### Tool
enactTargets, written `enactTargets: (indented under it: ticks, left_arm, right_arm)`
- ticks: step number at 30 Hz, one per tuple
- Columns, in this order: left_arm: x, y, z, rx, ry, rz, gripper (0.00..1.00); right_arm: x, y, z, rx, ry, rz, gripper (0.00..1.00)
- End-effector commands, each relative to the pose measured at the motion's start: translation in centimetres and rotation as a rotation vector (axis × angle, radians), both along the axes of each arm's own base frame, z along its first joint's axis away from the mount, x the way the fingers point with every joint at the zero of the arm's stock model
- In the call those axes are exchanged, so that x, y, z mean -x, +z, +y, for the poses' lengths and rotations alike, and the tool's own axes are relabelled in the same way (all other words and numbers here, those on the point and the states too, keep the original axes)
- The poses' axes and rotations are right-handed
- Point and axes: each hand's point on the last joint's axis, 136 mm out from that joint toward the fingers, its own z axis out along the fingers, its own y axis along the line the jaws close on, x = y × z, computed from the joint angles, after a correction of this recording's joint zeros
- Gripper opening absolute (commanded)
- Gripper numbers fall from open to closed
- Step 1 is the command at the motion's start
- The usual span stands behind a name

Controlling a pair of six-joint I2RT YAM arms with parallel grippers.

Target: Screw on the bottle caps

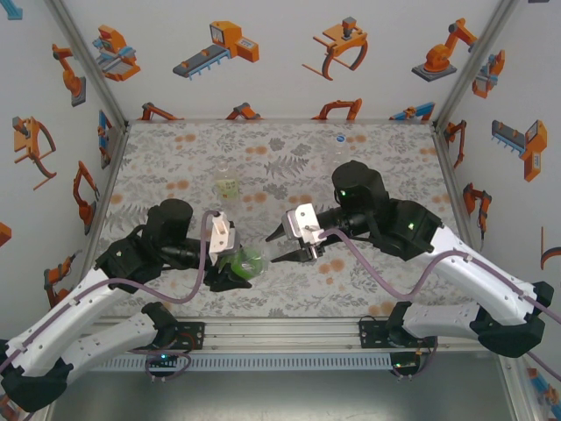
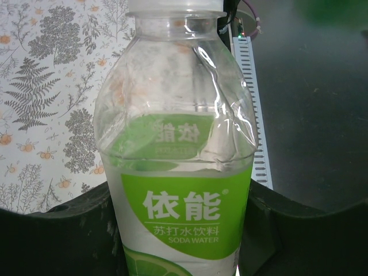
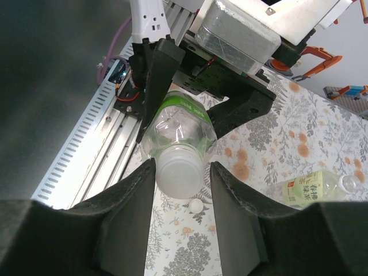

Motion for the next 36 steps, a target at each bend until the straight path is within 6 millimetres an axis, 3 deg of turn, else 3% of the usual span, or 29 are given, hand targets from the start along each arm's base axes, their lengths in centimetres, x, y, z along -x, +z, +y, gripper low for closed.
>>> enactTargets:
  ticks: [1,9,14,17,22,30,36]
  left_arm:
    - [0.8,1.8,0.0,0.054,-0.033,-0.023,0.00]
    - [0.7,1.9,0.0,0.056,-0.029,-0.024,0.00]
    - [0.5,1.8,0.0,0.050,-0.020,-0.022,0.00]
    - [0.1,1.5,0.0,0.040,0.007,-0.030,0.00]
    - [-1.7,0.8,0.1,0.002,0.094,-0.069,0.00]
    - [-2.9,0.2,0.3,-0.027,0.150,-0.110,0.00]
    - [-3.0,0.0,0.4,-0.030,0.157,-0.112,0.00]
  right_arm:
    - [0.4,0.3,0.0,-0.031,0.032,-0.015,0.41]
    - [0.4,0.3,0.0,-0.042,0.030,-0.014,0.42]
    - [0.2,0.5,0.0,-0.051,0.001,0.003,0.30]
    - [-0.4,0.7,0.3,-0.055,-0.060,0.099,0.17]
    - [-3.2,0.7,1.1,-0.081,-0.285,0.456,0.00]
    - [-10.6,-2.1,-1.5,-0.174,-0.907,1.220,0.00]
    - [-11.9,-5.5,-4.3,-0.129,-1.250,1.634,0.00]
